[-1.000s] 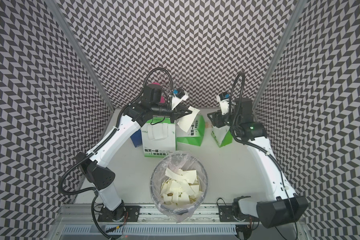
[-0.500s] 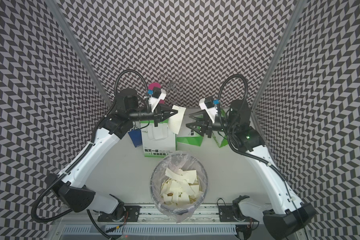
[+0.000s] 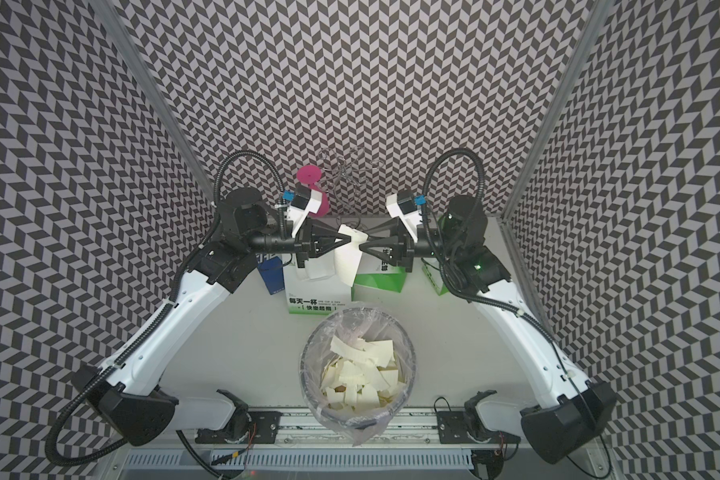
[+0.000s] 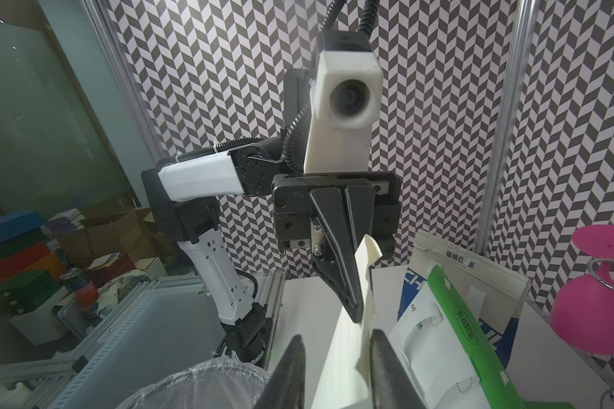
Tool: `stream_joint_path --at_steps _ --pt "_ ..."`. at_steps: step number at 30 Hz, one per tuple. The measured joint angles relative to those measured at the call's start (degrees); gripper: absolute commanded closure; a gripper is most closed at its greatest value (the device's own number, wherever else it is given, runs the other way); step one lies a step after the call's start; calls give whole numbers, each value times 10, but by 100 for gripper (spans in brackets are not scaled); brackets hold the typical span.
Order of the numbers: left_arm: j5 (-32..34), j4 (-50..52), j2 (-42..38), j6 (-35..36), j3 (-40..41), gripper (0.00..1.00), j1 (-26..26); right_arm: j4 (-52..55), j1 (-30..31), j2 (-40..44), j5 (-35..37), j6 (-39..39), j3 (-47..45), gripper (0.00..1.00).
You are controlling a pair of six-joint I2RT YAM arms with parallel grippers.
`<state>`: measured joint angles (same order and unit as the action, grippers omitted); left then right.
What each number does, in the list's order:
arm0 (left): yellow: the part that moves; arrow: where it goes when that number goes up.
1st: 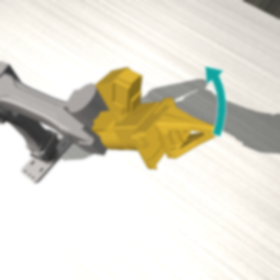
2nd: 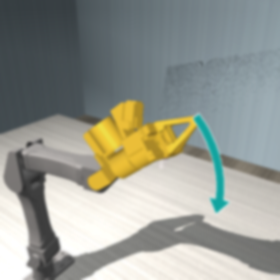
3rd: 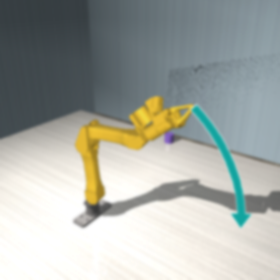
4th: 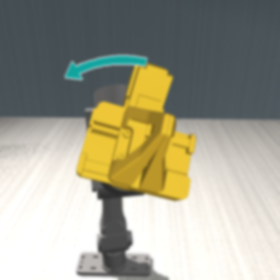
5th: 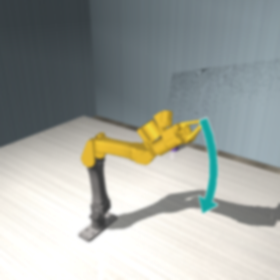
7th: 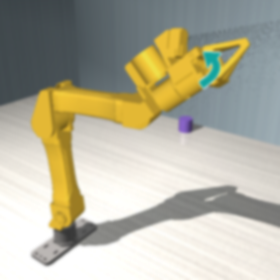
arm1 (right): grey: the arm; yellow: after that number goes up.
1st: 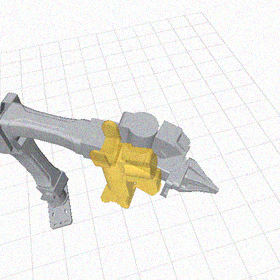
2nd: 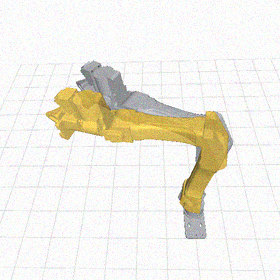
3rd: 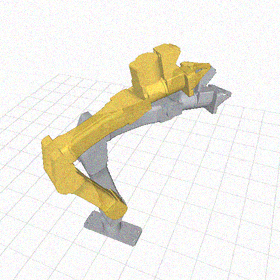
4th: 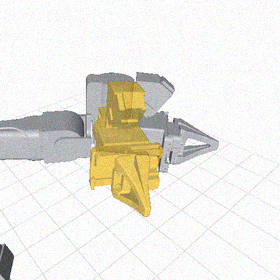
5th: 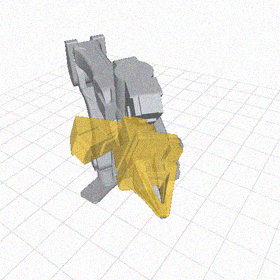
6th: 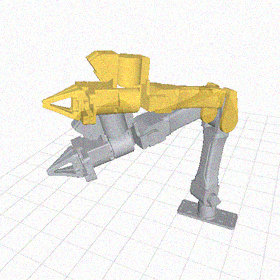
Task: Shred takeout receipts and throw away
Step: Shred the takeout receipt.
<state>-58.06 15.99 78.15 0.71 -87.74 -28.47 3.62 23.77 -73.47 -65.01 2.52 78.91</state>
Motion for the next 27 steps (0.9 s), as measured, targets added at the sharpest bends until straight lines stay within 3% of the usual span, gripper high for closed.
stream_joint_path --at_steps 6,10,14,16,19,27 --pt "-22 -14 0 -6 6 100 0 -11 4 -10 -5 9 1 84" --pt "-32 -16 0 -6 14 99 0 -19 9 -18 -8 15 4 99" --pt "-36 -17 0 -7 14 91 0 -14 9 -20 -8 13 9 100" --pt "-38 -19 0 -7 14 78 0 -6 10 -20 -5 3 14 100" --pt "-42 -19 0 -18 14 68 0 18 10 -20 8 -19 24 100" --pt "-49 -18 2 -45 1 65 0 72 19 -20 37 -80 38 100"
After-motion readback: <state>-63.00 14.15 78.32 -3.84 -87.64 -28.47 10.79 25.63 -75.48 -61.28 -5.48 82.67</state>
